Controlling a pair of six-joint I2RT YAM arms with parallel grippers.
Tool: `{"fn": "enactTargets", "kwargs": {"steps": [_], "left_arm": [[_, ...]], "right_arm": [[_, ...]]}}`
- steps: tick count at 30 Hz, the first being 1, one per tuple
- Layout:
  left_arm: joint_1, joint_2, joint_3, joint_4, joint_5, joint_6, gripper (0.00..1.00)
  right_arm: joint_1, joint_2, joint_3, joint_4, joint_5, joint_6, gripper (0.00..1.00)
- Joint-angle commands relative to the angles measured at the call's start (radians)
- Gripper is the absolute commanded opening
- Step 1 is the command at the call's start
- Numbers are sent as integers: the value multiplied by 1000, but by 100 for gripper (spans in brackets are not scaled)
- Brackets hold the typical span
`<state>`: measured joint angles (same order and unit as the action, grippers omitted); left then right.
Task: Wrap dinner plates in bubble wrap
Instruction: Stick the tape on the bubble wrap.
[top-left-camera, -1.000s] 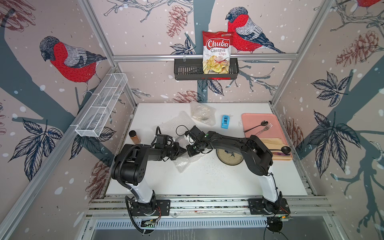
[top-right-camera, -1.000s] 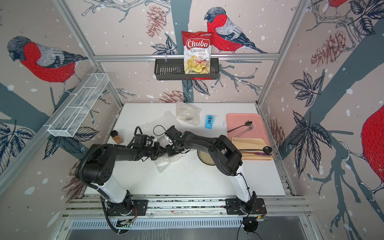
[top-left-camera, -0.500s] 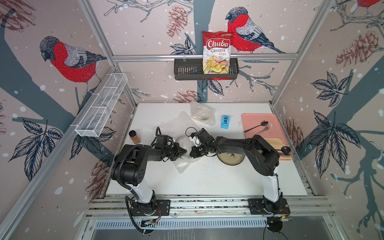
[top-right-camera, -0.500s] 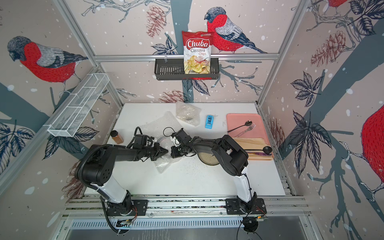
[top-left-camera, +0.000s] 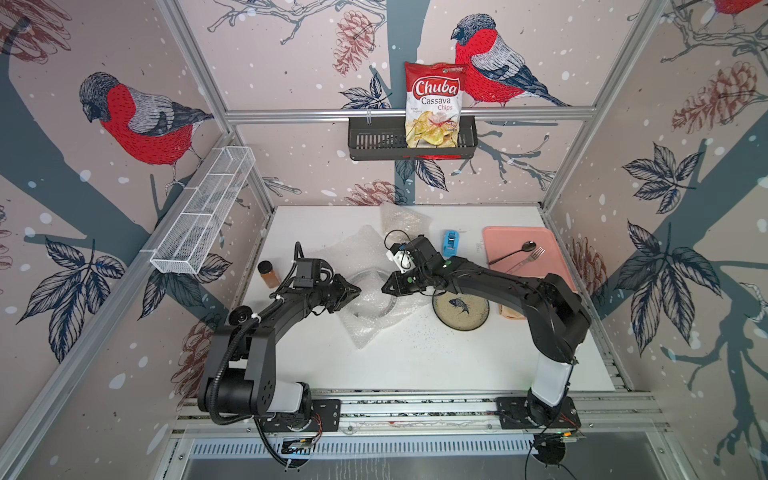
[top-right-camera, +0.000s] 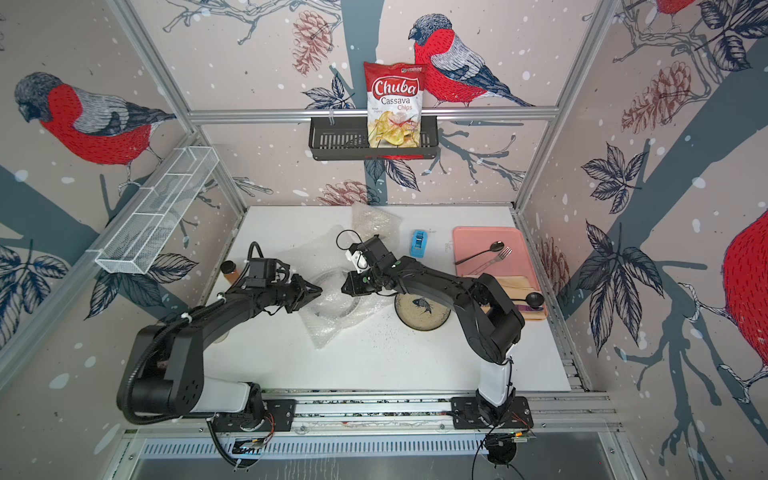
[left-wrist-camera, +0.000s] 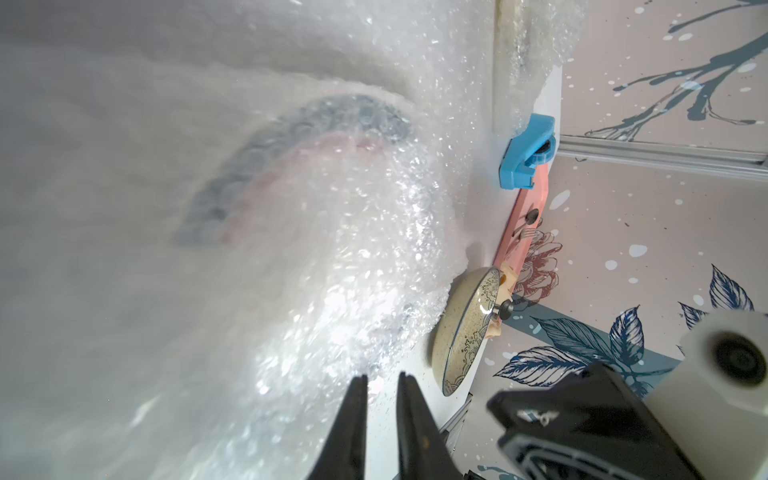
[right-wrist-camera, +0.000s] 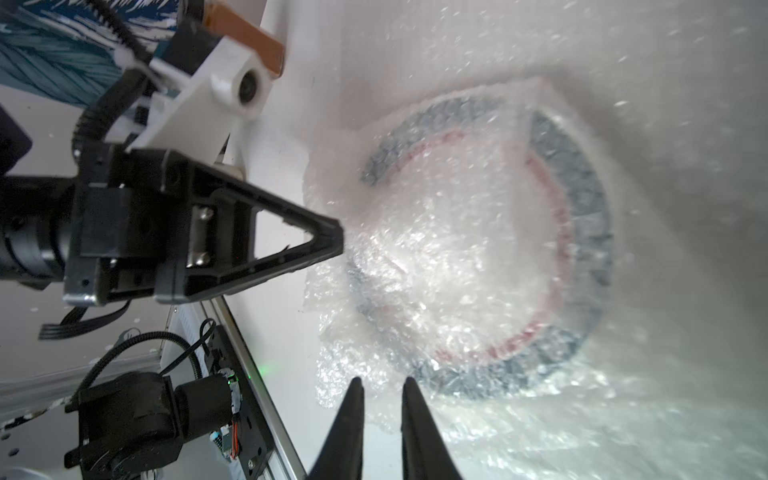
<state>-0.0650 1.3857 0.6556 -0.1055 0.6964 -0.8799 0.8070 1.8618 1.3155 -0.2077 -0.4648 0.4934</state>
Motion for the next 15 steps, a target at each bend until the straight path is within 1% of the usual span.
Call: {"fn": "enactTargets", "kwargs": {"steps": [1, 4, 7, 11, 15], "left_arm": [[16, -56, -32, -87, -71, 25, 29], [18, -93, -77, -74, -99, 27, 41], [18, -99, -117, -48, -110, 22, 46], [17, -93, -180, 25, -100, -16, 49], [7, -98, -204, 48, -101, -42, 50]], "right_arm": [[-43, -1, -12, -20, 38, -43, 24], [-82, 32, 0, -11, 21, -73, 26], [-104, 74, 33, -12, 30, -113, 28], [-123, 132, 84, 9, 30, -177, 32], [-138, 211, 169, -4, 32, -230, 34]]}}
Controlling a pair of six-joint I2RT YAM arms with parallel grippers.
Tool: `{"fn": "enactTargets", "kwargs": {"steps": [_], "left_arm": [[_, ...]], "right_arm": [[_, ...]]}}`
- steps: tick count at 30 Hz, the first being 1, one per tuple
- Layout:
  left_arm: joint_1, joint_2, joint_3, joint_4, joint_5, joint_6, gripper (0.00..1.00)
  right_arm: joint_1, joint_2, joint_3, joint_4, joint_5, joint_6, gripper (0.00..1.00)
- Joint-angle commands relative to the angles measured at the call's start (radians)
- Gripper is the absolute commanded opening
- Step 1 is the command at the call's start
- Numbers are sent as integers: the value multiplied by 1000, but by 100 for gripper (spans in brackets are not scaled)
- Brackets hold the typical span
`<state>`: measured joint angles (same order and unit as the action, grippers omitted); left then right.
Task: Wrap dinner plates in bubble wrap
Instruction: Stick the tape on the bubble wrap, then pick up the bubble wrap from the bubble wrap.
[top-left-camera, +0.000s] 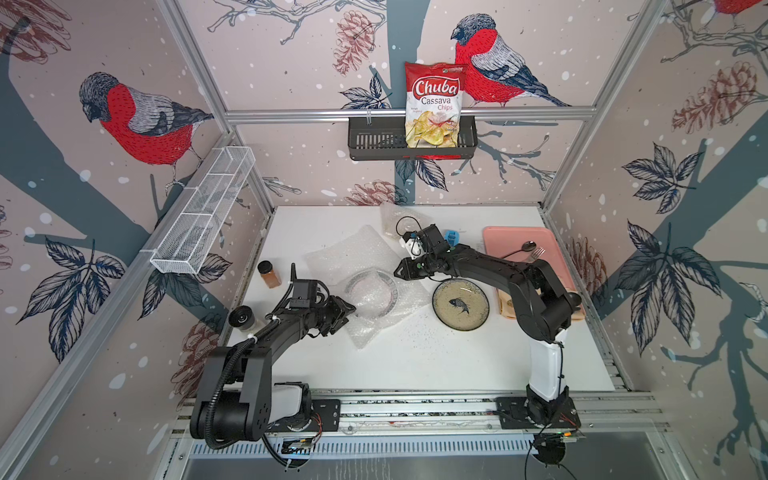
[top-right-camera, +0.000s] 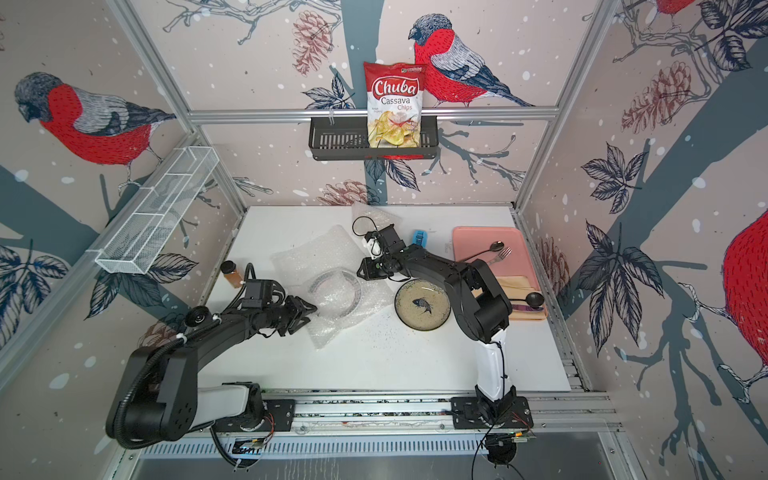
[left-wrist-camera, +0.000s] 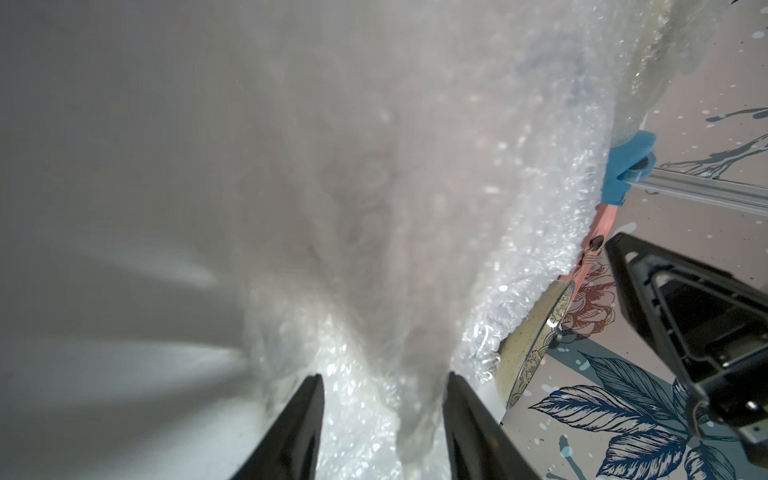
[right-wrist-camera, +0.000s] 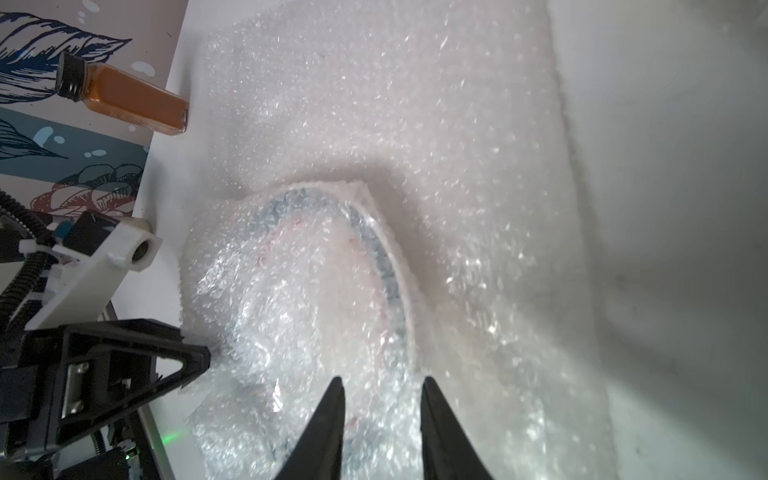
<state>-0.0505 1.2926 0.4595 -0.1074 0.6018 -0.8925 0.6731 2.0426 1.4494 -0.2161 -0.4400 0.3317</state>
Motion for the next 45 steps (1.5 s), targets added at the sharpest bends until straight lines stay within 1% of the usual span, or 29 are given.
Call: {"fn": "enactTargets", "kwargs": {"steps": [1, 5, 12, 16, 18, 20, 24, 25, 29, 32, 34, 35, 37, 40, 41, 43, 45], "left_arm": [[-12, -7, -6, 46, -10, -29, 51], [-21, -6, -19, 34, -38, -36, 54], [-46, 27, -59, 136, -26, -96, 54], [-63, 54, -56, 188, 2, -127, 53], [-71, 50, -44, 184, 3, -132, 52], [-75, 41, -31, 161, 3, -134, 51], [-77, 0, -14, 109, -8, -131, 43], [-77, -12, -11, 94, -14, -127, 42], [-76, -30, -5, 67, -23, -112, 37], [-75, -33, 1, 60, -22, -112, 29], [-75, -38, 12, 42, -22, -105, 21], [-75, -39, 19, 28, -24, -98, 20], [-75, -38, 35, -4, -27, -79, 21], [-73, -31, 48, -29, -10, -55, 34], [-74, -28, 48, -31, -3, -53, 37], [-74, -22, 47, -36, 19, -52, 40], [-74, -11, 58, -63, 27, -35, 41]], "right_arm": [[-8, 55, 58, 2, -10, -81, 35], [-9, 152, 154, -53, -63, -108, 35], [20, 167, 154, -74, -146, -115, 34], [25, 173, 148, -77, -189, -108, 29], [28, 172, 147, -81, -205, -108, 25], [28, 173, 152, -86, -212, -110, 24], [26, 174, 158, -92, -206, -108, 22], [28, 173, 160, -94, -207, -106, 22], [36, 169, 175, -109, -255, -116, 21], [42, 164, 182, -128, -243, -122, 21], [34, 150, 166, -116, -241, -113, 21], [30, 147, 161, -110, -241, -106, 21], [21, 142, 151, -99, -241, -93, 21], [19, 143, 146, -91, -253, -90, 21], [20, 146, 147, -92, -259, -90, 21], [22, 154, 148, -91, -263, -90, 21], [25, 161, 148, -90, -265, -88, 21]]}}
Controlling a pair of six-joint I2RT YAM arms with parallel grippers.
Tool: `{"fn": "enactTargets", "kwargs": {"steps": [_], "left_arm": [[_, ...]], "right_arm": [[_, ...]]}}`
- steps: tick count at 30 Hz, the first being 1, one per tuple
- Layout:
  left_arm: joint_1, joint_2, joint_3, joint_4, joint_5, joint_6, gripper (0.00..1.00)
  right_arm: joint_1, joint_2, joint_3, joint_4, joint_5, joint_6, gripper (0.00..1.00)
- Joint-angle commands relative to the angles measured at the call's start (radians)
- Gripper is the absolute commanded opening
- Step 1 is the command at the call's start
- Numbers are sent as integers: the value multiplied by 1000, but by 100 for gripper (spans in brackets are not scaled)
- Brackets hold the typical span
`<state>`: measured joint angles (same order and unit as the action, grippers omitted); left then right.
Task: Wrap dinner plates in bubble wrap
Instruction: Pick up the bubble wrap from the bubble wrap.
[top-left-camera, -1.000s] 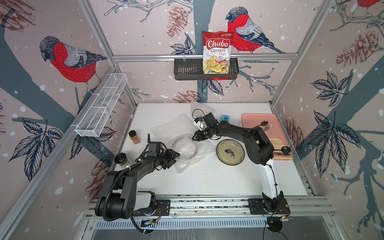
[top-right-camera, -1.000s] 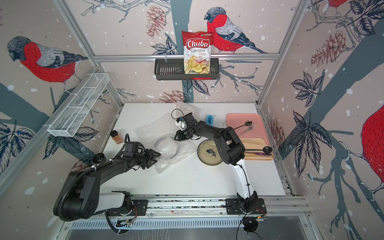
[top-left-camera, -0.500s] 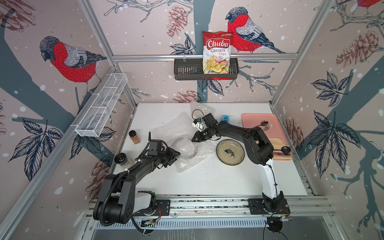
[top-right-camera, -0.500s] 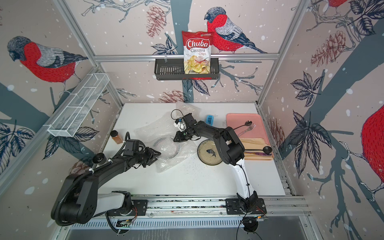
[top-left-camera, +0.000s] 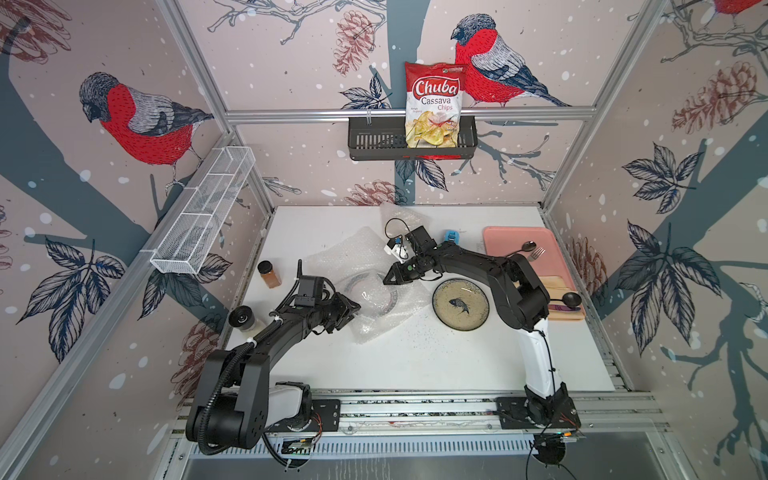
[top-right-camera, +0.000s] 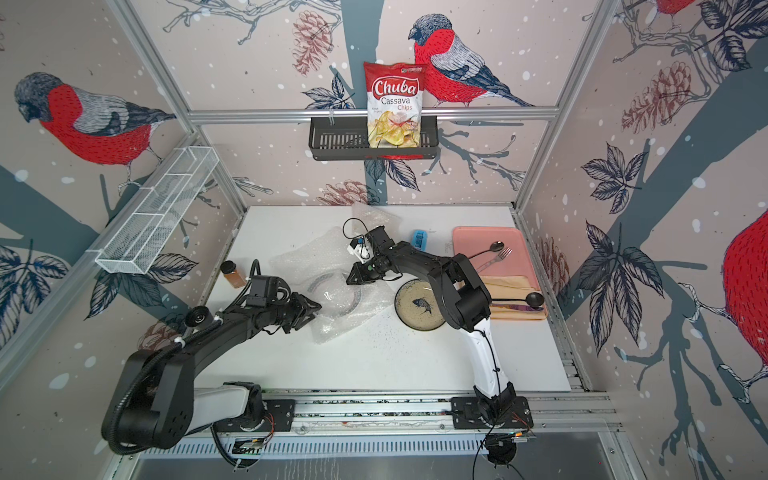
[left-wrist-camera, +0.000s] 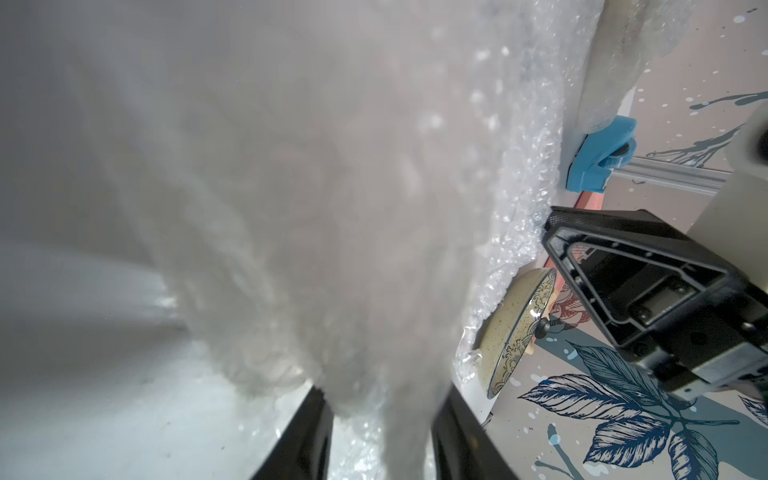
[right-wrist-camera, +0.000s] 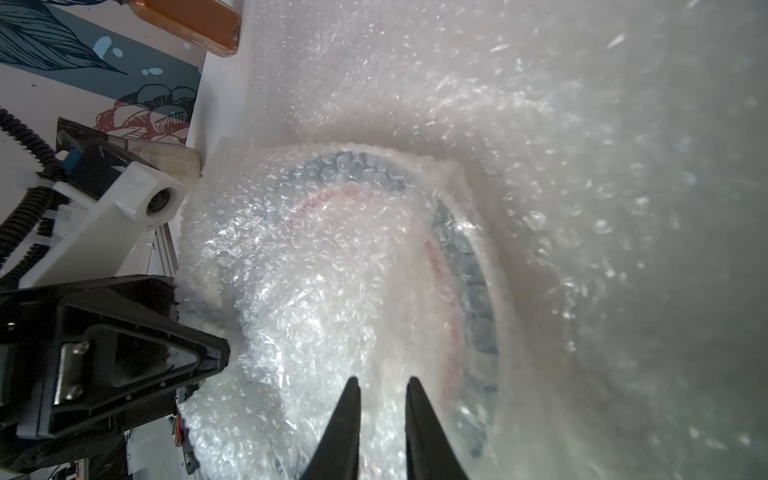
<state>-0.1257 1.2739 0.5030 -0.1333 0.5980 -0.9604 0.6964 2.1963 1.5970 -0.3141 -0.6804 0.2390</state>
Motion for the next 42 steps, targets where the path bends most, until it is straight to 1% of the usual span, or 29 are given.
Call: {"fn": "enactTargets", "kwargs": {"steps": [1, 6, 11, 13, 16, 22, 32, 38, 42], "left_arm": [[2, 13, 22, -60, 22, 42, 41], [1, 31, 51, -115, 19, 64, 41], [3, 15, 131, -246, -66, 133, 42], [7, 15, 139, -271, -87, 153, 43], [13, 20, 114, -232, -83, 139, 43], [9, 42, 79, -144, -71, 98, 44], [-34, 112, 63, -40, -75, 31, 42], [-41, 114, 47, 12, -66, -18, 37], [-41, 111, 48, 23, -56, -30, 30]], "right_arm": [[2, 11, 0, 12, -26, 5, 21], [2, 18, -3, 18, -30, 10, 21], [-1, 20, -3, 14, 10, 10, 21], [-1, 16, -2, 17, 29, 7, 24], [-4, 20, 5, 18, 42, 10, 29], [-20, -19, -22, 56, 42, 23, 29], [-26, 0, -29, 59, 12, 24, 28], [-29, 11, -24, 58, 2, 24, 28], [-28, 26, -28, 65, -11, 30, 27]]}}
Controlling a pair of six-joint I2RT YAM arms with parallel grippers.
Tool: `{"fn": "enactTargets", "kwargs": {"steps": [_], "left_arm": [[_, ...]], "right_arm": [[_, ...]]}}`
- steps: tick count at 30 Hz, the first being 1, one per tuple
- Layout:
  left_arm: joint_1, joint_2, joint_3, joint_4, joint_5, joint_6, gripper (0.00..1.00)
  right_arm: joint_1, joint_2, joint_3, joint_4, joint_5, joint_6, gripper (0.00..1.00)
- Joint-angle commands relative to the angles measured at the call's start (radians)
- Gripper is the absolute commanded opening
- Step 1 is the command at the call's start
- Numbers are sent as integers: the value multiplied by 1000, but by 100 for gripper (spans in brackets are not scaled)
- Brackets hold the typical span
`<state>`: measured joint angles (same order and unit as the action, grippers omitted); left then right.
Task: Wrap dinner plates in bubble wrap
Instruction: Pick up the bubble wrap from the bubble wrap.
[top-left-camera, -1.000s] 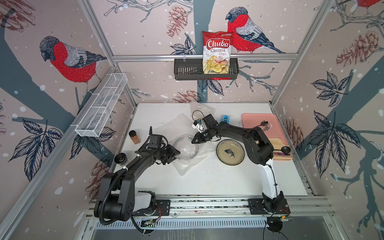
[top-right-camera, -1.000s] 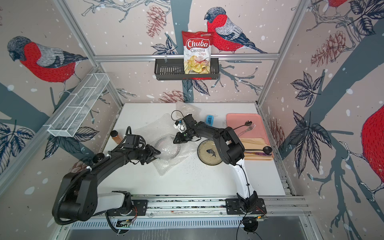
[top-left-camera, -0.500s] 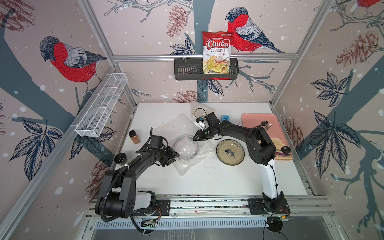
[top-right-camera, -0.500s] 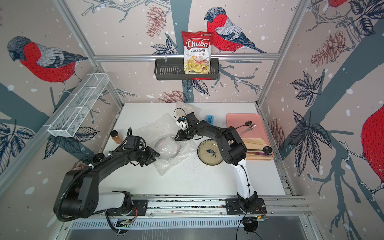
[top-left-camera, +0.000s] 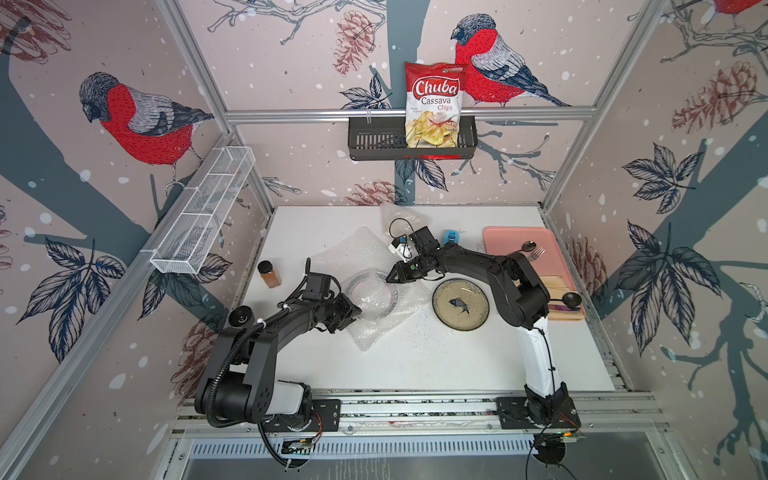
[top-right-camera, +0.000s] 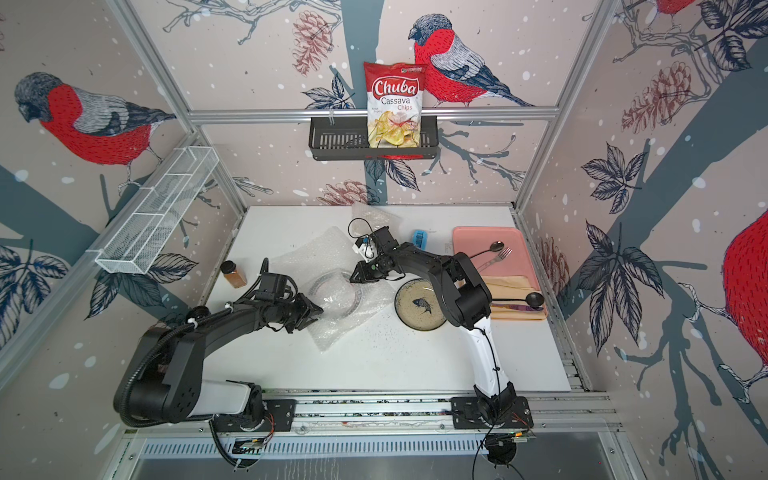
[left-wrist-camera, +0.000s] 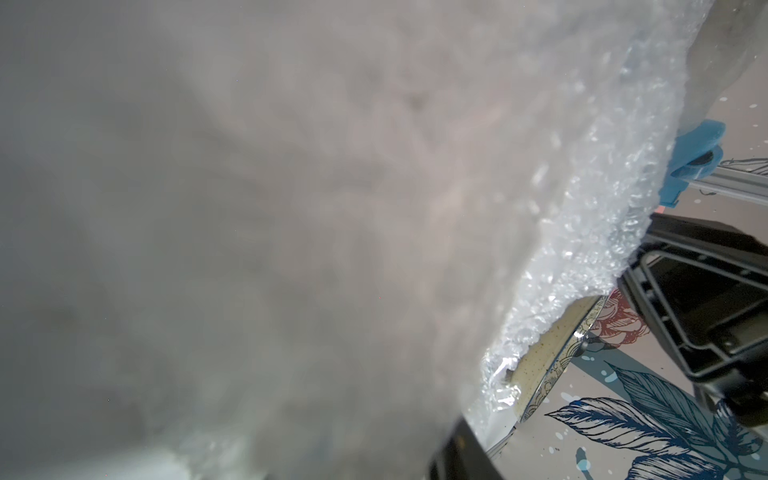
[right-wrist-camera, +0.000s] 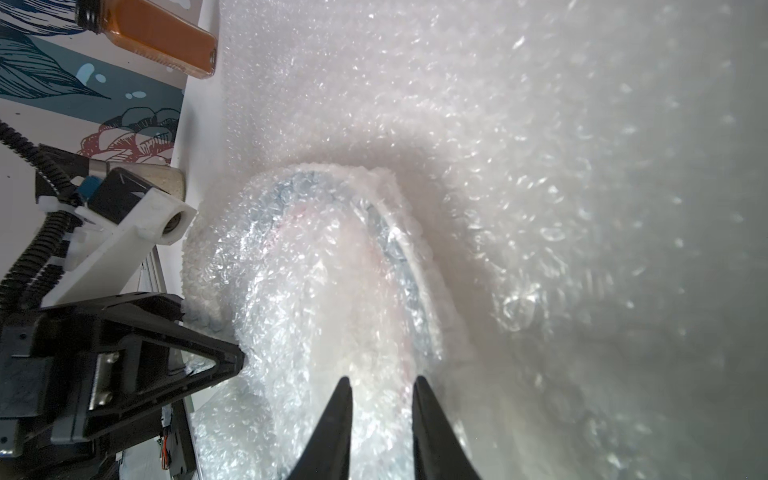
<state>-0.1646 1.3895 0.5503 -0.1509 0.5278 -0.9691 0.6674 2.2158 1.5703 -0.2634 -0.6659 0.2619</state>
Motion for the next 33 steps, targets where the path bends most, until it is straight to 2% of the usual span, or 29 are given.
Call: {"fn": "enactTargets", "kwargs": {"steps": [1, 11, 17, 28, 33], "left_arm": [[-2, -3, 0, 40, 16, -22, 29], [-2, 31, -18, 75, -2, -27, 18], [-2, -9, -34, 99, -20, -40, 2], [19, -141, -80, 186, -22, -41, 0], [65, -193, -122, 310, 61, -80, 0]], "right_arm": [[1, 7, -2, 16, -25, 9, 27], [-3, -7, -1, 13, -28, 5, 26], [-7, -37, -21, 25, -37, 11, 26], [-45, -155, -89, 61, -52, 28, 26], [-73, -237, -129, 86, -70, 41, 26]]}}
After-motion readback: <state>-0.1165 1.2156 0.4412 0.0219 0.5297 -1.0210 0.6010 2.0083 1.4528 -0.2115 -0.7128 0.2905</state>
